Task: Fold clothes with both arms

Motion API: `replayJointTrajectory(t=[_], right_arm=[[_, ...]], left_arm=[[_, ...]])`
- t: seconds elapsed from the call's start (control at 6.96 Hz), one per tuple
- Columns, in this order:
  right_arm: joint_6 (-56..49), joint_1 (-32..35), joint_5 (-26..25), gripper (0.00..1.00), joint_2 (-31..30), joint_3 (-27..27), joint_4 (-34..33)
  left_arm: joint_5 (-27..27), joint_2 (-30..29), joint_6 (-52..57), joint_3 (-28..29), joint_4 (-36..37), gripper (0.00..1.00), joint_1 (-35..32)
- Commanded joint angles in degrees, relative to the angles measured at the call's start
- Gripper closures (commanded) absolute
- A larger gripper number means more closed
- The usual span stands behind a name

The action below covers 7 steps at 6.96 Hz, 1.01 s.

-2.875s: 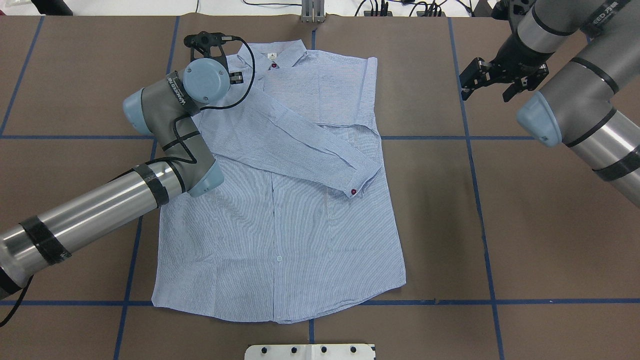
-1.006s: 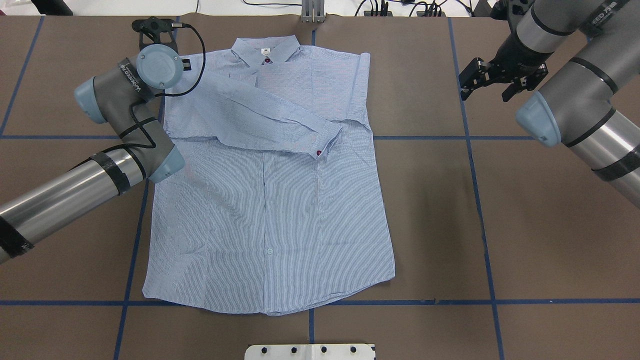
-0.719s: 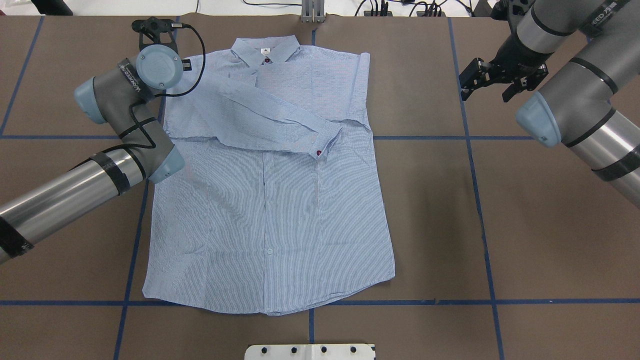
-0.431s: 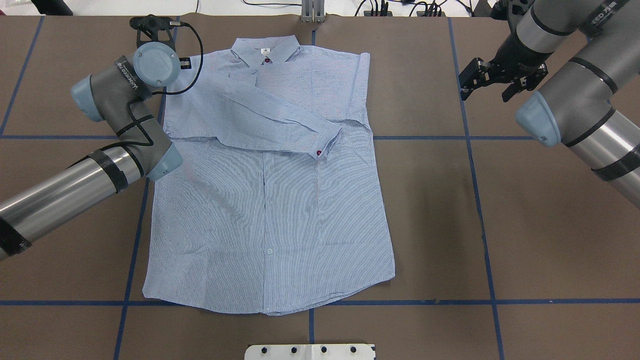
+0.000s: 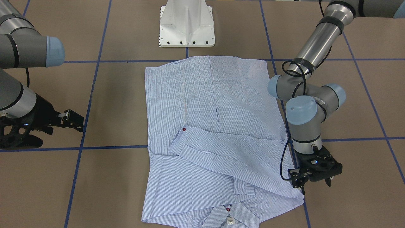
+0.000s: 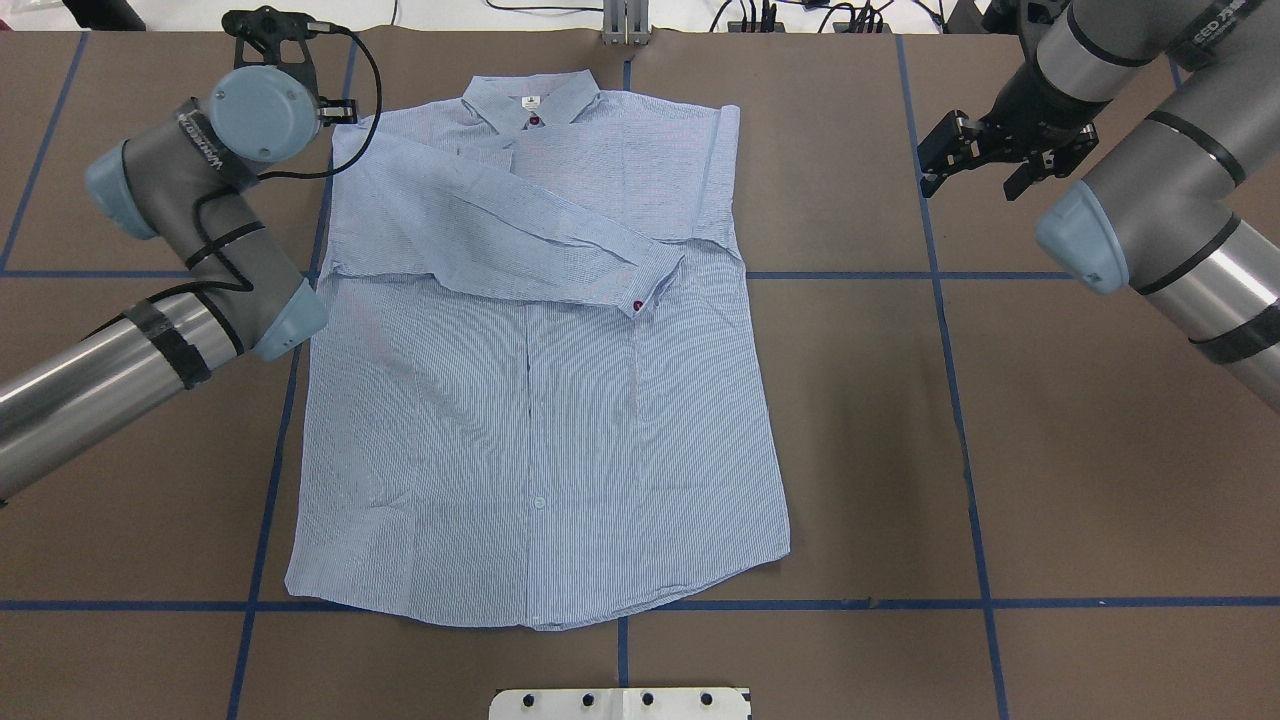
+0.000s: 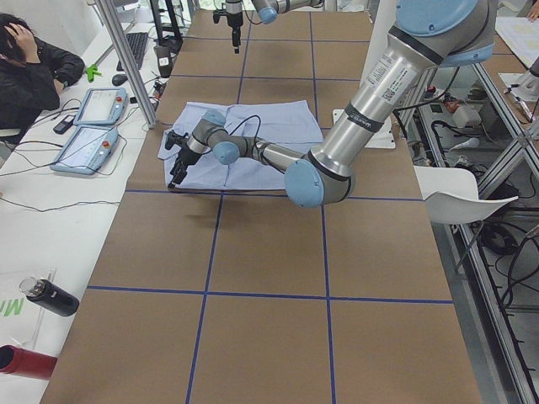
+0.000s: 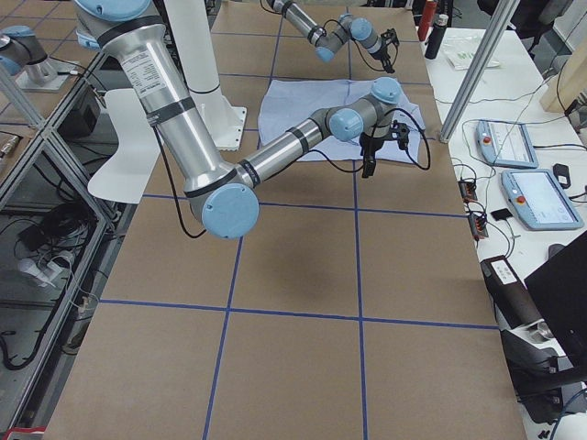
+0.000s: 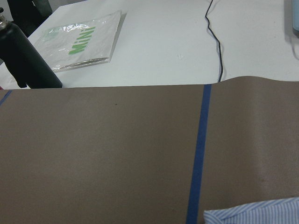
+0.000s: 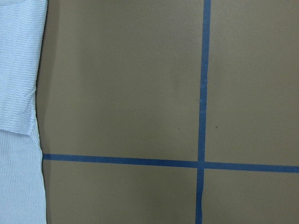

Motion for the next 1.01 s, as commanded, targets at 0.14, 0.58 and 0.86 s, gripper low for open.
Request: replayJointTrajectory(t=[0.14, 0.58, 0.86], right_arm=[[0.2, 0.0, 1.6, 0.0, -5.6, 8.3, -0.2], [9.7, -6.2, 1.8, 0.0, -12.2, 17.1, 0.7], [18.1, -14.2, -1.4, 0.0, -13.6, 21.1, 0.8]], left_arm=[[-17.4, 11.5, 0.1, -18.5, -0.4, 0.08, -0.4], [-36.5, 30.8, -3.0, -43.1, -0.9, 0.01, -0.4], [-38.4, 41.6, -12.0, -46.5, -17.7, 0.01, 0.0]])
